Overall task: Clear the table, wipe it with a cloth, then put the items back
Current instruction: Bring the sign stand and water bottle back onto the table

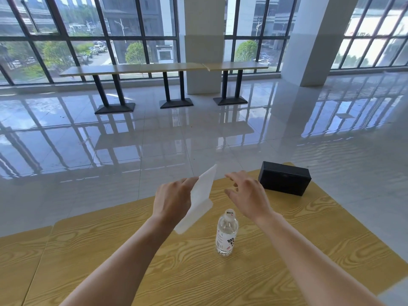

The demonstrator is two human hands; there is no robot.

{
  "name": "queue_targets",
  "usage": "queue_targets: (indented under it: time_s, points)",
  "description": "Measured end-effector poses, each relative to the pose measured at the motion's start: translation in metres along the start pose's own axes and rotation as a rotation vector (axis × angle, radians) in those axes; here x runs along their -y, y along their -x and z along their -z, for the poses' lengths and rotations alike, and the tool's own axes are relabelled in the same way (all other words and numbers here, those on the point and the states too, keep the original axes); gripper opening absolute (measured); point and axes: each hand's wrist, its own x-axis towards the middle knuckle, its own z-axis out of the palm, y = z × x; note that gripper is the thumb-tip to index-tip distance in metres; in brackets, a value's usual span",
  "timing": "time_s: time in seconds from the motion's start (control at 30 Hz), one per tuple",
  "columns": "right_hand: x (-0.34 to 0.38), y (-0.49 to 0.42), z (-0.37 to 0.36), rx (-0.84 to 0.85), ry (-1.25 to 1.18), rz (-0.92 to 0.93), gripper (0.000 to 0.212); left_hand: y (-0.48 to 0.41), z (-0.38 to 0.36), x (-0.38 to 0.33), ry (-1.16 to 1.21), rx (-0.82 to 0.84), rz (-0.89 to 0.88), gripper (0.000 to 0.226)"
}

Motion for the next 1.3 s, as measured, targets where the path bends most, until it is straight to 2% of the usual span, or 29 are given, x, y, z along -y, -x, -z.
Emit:
queue_targets:
  time_s: [0.1,0.17,0.27,0.43,0.57,0.7,0.83,0.93,1.0,1.07,1.2,1.3]
  points:
    - [0.001,-0.011,0.017,0.0,-0.15,-0.101,0.032,-0.021,0.009,-0.011,0.013,-0.09,-0.053,0.047]
    - [0.001,-0.016,0.025,0.059,-0.311,-0.173,0.026,-0.034,0.009,-0.023,0.068,-0.141,-0.044,0.044]
    - [0.0,-0.017,0.029,0.144,-0.432,-0.246,0.037,-0.056,0.004,-0.045,0.196,-0.179,0.068,0.042]
    - [-0.009,-0.015,0.027,0.185,-0.395,-0.3,0.069,-0.095,-0.004,-0.083,0.434,-0.185,0.244,0.046]
    - [-0.027,-0.013,0.025,0.073,-0.161,-0.276,0.081,-0.12,-0.019,-0.117,0.563,-0.144,0.338,0.047]
    - [-0.051,-0.01,0.039,-0.123,0.084,-0.251,0.054,-0.13,-0.025,-0.155,0.701,-0.038,0.353,0.047]
    - [-0.077,-0.003,0.049,-0.185,0.26,-0.213,0.015,-0.134,-0.048,-0.185,0.716,0.06,0.356,0.056]
    - [-0.105,0.001,0.052,-0.174,0.334,-0.268,0.023,-0.135,-0.071,-0.209,0.682,0.11,0.343,0.057]
    - [-0.131,0.008,0.054,-0.162,0.345,-0.291,0.019,-0.131,-0.084,-0.228,0.645,0.123,0.335,0.053]
    - [-0.158,0.017,0.064,-0.153,0.286,-0.295,0.013,-0.125,-0.096,-0.246,0.596,0.116,0.306,0.046]
    - [-0.218,0.035,0.097,-0.132,0.184,-0.276,0.018,-0.111,-0.128,-0.27,0.496,0.042,0.27,0.042]
    - [-0.256,0.043,0.12,-0.141,0.124,-0.302,0.012,-0.096,-0.167,-0.269,0.361,0.111,0.283,0.045]
